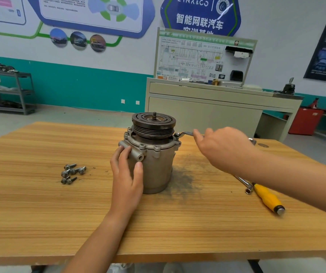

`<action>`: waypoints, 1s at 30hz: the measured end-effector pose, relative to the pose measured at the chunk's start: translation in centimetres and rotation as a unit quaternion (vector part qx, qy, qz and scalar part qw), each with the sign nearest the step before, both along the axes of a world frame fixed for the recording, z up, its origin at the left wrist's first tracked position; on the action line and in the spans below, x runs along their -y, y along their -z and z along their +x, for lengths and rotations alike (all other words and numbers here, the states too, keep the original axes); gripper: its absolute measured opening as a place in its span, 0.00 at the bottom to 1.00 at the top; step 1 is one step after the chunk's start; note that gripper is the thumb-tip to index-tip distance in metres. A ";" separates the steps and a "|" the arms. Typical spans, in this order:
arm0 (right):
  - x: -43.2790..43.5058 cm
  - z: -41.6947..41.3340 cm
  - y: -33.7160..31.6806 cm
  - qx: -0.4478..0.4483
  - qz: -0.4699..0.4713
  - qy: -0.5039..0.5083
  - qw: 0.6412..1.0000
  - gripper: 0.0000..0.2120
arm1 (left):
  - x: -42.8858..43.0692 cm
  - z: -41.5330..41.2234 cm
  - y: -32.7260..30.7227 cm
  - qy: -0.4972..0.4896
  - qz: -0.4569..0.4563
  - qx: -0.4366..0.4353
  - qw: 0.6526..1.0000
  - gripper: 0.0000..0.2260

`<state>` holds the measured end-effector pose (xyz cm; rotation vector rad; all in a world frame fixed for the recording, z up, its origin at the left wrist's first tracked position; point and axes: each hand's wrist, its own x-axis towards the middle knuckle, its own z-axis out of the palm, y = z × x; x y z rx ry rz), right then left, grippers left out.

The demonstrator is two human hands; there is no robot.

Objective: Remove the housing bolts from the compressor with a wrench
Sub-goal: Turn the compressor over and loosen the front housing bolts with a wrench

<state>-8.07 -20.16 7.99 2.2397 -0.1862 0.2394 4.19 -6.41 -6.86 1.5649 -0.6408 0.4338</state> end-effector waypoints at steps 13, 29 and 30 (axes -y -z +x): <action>1.3 1.2 -0.5 -0.048 0.012 0.020 0.999 0.13 | -0.2 -0.2 -0.3 0.003 -0.009 -0.022 1.000 0.24; 7.0 6.9 0.6 0.082 0.116 -0.054 0.988 0.12 | -0.3 0.0 -0.2 0.002 -0.019 -0.022 1.000 0.19; 7.0 7.8 1.4 0.098 0.144 -0.062 0.983 0.11 | -0.3 0.1 -0.1 0.001 -0.020 -0.023 1.000 0.19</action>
